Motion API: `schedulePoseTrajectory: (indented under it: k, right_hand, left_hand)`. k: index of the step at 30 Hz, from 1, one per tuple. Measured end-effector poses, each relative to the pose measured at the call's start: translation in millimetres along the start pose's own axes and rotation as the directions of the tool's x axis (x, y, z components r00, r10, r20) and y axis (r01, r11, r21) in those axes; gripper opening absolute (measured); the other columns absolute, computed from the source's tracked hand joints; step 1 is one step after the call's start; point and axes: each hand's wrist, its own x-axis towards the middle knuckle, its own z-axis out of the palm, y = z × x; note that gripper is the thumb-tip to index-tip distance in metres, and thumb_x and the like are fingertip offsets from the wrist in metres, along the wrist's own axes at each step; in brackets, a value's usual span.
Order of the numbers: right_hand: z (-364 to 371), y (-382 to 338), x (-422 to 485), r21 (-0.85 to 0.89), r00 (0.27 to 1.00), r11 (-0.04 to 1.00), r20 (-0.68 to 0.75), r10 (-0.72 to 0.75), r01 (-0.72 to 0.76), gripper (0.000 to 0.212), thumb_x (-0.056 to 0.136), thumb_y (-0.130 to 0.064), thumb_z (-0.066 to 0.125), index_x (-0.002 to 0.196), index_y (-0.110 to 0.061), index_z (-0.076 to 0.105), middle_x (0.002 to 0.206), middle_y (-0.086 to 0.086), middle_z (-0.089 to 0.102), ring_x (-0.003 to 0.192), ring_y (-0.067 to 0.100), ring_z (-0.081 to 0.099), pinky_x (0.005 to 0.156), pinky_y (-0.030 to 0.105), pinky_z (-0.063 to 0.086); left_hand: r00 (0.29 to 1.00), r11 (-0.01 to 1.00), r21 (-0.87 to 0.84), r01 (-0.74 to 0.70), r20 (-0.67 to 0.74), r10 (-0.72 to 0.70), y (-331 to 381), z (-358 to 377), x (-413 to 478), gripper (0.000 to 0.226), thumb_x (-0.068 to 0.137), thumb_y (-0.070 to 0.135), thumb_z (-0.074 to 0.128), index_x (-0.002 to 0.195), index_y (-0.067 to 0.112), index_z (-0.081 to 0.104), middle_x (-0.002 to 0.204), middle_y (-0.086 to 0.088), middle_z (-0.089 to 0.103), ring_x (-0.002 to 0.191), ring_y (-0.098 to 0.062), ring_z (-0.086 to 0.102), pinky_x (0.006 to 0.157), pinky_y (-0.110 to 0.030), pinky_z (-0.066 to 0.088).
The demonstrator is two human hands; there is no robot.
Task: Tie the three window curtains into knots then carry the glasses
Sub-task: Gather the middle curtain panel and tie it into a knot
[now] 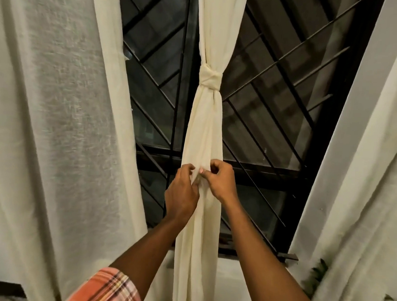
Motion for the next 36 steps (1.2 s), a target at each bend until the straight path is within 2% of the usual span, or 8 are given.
schedulePoseTrajectory:
  k: [5, 8, 12, 14, 24, 30, 33, 36]
  right_hand:
    - [-5, 2, 3, 0.062, 0.987, 0.996, 0.145, 0.062, -0.072, 0.038, 0.081, -0.007, 0.073, 0.115, -0.014, 0.056, 0.108, -0.002, 0.066, 0.096, 0.008, 0.063, 0.08, 0.024, 0.054]
    - [-12, 6, 5, 0.021, 0.98, 0.996, 0.178, 0.084, -0.09, 0.033, 0.082, -0.002, 0.07, 0.112, -0.011, 0.062, 0.103, 0.003, 0.07, 0.091, 0.012, 0.067, 0.079, 0.032, 0.057]
    - [-45, 19, 10, -0.207, 0.951, 0.969, -0.301, 0.07, -0.136, 0.017, 0.082, -0.006, 0.066, 0.097, -0.01, 0.072, 0.093, 0.007, 0.072, 0.087, 0.025, 0.067, 0.078, 0.034, 0.054]
    - [-58, 19, 9, -0.231, 0.916, 0.964, -0.401, 0.026, -0.129, 0.017, 0.085, -0.009, 0.065, 0.1, -0.011, 0.071, 0.093, 0.007, 0.071, 0.086, 0.025, 0.066, 0.075, 0.03, 0.051]
    - [-27, 27, -27, -0.058, 0.996, 0.995, 0.044, -0.081, 0.083, 0.012, 0.085, -0.019, 0.069, 0.075, -0.014, 0.067, 0.068, -0.007, 0.063, 0.063, 0.002, 0.058, 0.061, 0.025, 0.048]
    - [-19, 32, -45, 0.106, 0.941, 0.993, 0.328, -0.079, 0.046, 0.032, 0.093, -0.001, 0.05, 0.109, -0.018, 0.072, 0.103, -0.007, 0.071, 0.092, 0.003, 0.065, 0.077, 0.014, 0.051]
    - [-15, 41, -44, 0.07, 0.946, 0.997, 0.321, -0.044, 0.023, 0.034, 0.093, 0.0, 0.049, 0.114, -0.018, 0.07, 0.106, -0.006, 0.07, 0.095, 0.004, 0.064, 0.08, 0.013, 0.051]
    - [-11, 49, -41, 0.037, 0.996, 0.999, 0.094, 0.009, -0.013, 0.025, 0.088, 0.0, 0.06, 0.105, -0.014, 0.071, 0.102, -0.005, 0.069, 0.093, 0.005, 0.063, 0.088, 0.023, 0.053]
  left_hand:
    - [0.999, 0.992, 0.122, -0.029, 0.028, 0.026, 8, -5, 3, 0.021, 0.095, 0.032, 0.052, 0.112, 0.026, 0.043, 0.093, 0.007, 0.064, 0.08, -0.014, 0.064, 0.067, -0.034, 0.053]
    - [1.0, 0.983, 0.179, -0.024, 0.02, 0.021, 7, -11, 7, 0.016, 0.094, 0.026, 0.052, 0.109, 0.025, 0.046, 0.088, 0.007, 0.062, 0.078, -0.015, 0.062, 0.062, -0.03, 0.046]
    - [0.975, 0.988, 0.107, 0.11, -0.205, -0.087, -12, -29, 16, 0.004, 0.091, 0.017, 0.053, 0.091, 0.021, 0.05, 0.078, 0.008, 0.055, 0.072, -0.016, 0.056, 0.06, -0.028, 0.036]
    - [0.96, 0.988, 0.09, 0.127, -0.263, -0.099, -17, -32, 17, 0.006, 0.09, 0.014, 0.054, 0.09, 0.019, 0.052, 0.082, 0.007, 0.056, 0.073, -0.016, 0.054, 0.061, -0.028, 0.038]
    - [0.991, 0.998, -0.011, -0.069, -0.119, 0.067, 7, 15, -23, 0.016, 0.086, 0.013, 0.056, 0.098, 0.019, 0.066, 0.107, 0.004, 0.062, 0.089, -0.016, 0.062, 0.072, -0.035, 0.052]
    - [0.995, 0.991, -0.136, 0.019, -0.092, -0.032, 4, 16, -37, 0.055, 0.087, 0.055, 0.046, 0.122, 0.014, 0.058, 0.115, 0.002, 0.058, 0.101, -0.011, 0.057, 0.086, -0.029, 0.048]
    - [0.995, 0.994, -0.105, 0.032, -0.086, -0.041, 1, 16, -37, 0.053, 0.086, 0.051, 0.054, 0.125, 0.015, 0.057, 0.117, 0.003, 0.055, 0.101, -0.01, 0.056, 0.084, -0.029, 0.048]
    - [0.988, 0.996, -0.071, 0.046, -0.146, -0.056, -3, 14, -35, 0.033, 0.092, 0.026, 0.057, 0.121, 0.01, 0.061, 0.115, 0.0, 0.059, 0.097, -0.015, 0.061, 0.082, -0.031, 0.052]
